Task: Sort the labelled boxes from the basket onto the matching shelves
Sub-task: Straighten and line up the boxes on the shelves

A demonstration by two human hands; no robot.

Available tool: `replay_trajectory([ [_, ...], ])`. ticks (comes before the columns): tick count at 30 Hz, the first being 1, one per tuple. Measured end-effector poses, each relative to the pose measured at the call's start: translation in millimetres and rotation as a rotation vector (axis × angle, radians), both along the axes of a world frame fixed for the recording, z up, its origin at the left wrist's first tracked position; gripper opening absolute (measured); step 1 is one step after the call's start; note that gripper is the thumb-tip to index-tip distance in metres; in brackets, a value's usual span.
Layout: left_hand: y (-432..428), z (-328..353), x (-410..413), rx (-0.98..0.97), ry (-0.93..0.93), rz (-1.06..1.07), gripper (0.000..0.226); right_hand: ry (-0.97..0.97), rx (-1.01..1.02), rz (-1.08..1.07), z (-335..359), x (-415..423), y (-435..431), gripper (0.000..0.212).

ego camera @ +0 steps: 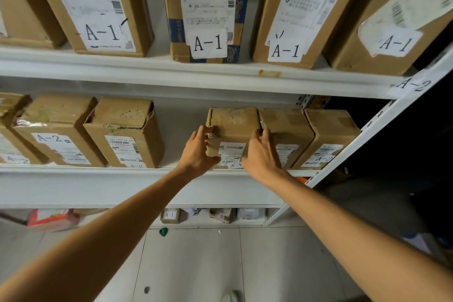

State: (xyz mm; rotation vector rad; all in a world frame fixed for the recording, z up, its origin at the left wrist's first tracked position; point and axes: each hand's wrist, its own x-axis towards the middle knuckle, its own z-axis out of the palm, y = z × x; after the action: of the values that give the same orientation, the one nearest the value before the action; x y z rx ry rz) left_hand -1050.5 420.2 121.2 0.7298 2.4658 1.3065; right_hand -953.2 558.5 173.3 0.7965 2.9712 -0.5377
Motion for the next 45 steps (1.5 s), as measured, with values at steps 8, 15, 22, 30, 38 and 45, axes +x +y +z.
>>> replay_trajectory([
  [8,-14,14,1,-0.071,-0.018,-0.064,0.082,-0.044,0.418,0.197,1,-7,-15,0.089],
  [15,-105,45,-15,-0.318,0.394,0.202,0.064,0.055,0.406,0.574,13,-60,-83,0.057],
  [22,-207,37,-66,-0.380,0.194,0.402,0.087,0.052,-0.145,0.510,-14,-102,-180,0.082],
  [30,-229,18,-85,0.006,-0.015,0.287,0.080,0.233,-0.101,0.305,-29,-131,-216,0.073],
  [38,-214,12,-88,-0.016,-0.121,0.299,0.074,0.310,-0.015,0.207,-34,-127,-199,0.060],
  [45,-161,17,-52,0.029,-0.137,0.225,0.075,0.228,-0.058,0.164,-24,-95,-151,0.064],
])
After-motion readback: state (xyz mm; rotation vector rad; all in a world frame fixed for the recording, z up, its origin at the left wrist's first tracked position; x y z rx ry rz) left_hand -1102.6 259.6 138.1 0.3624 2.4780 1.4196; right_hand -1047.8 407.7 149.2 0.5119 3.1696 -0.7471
